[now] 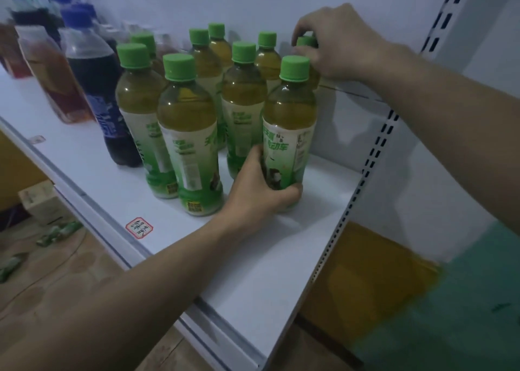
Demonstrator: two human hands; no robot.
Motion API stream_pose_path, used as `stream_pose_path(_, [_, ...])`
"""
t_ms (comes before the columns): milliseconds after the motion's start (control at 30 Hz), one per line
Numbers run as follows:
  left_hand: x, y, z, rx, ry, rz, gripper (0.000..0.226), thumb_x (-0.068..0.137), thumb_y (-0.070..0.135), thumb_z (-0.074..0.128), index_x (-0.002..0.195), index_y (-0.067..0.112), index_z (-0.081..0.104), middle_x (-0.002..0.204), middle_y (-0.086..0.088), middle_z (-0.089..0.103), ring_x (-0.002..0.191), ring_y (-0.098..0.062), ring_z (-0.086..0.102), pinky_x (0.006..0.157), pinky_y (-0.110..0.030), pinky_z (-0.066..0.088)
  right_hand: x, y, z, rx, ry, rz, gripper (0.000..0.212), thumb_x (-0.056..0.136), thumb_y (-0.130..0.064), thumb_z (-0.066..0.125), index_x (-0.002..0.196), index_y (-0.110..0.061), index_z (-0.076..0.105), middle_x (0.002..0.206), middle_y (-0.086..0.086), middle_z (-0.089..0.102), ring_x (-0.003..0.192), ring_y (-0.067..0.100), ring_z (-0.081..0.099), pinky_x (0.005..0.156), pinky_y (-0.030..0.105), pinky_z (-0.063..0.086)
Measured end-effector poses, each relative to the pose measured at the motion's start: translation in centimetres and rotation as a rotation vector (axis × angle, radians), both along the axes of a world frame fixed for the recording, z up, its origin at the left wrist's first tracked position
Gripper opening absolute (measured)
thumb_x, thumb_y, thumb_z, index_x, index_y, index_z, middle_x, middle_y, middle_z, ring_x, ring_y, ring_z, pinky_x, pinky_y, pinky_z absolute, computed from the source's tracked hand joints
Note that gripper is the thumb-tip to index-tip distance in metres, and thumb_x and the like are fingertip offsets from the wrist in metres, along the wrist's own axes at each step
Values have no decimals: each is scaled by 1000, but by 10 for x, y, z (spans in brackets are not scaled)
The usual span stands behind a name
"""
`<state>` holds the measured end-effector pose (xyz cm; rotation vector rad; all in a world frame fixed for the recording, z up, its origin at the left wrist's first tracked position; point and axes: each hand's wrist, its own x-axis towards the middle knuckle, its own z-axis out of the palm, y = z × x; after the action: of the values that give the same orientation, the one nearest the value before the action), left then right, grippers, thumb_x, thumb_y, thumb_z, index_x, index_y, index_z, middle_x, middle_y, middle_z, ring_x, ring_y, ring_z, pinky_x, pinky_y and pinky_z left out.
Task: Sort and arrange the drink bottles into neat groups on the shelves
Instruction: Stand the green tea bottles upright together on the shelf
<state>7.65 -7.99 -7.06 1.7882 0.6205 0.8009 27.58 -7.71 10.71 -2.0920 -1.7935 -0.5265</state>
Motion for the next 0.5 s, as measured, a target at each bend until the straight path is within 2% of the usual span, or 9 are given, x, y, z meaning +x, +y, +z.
stream_pose_path(100, [-2,0,-2,14,-8,11,76,60,44,83,128,38,49,116,23,69,109,6,65,85,-17,55,-1,-2,0,-7,-2,-10,32,100,-44,57,120,-20,67,124,14,66,111,35,60,94,42,47])
stream_pose_path(200, [-3,-1,0,28,-7,10,65,62,45,81,120,45,52,112,29,69,107,8,65,82,-12,53,-4,-5,1,-22,-18,-10,34,101,-43,56,122,-18,66,125,15,65,115,36,58,96,44,47])
stream_pose_path(333, [-2,1,-1,42,-2,-37,66,71,38,81,131,35,52,118,25,67,111,9,63,84,-9,51,-6,-14,3,11,-104,-36,43,102,-48,52,136,-24,55,127,15,62,115,36,58,91,44,47])
stream_pose_path(400, [0,2,-2,52,22,-70,65,80,26,81,135,34,47,120,26,63,110,12,60,83,-7,50,-6,-21,7,142,-135,0,43,102,-50,47,136,-24,55,123,11,63,109,29,58,86,38,43])
stream_pose_path(500, [9,7,3,67,93,-145,67,81,23,78,139,30,44,118,23,60,110,8,59,84,-9,50,-11,-30,17,247,1,161,35,103,-40,47,123,-16,63,110,1,64,87,3,48,76,15,38])
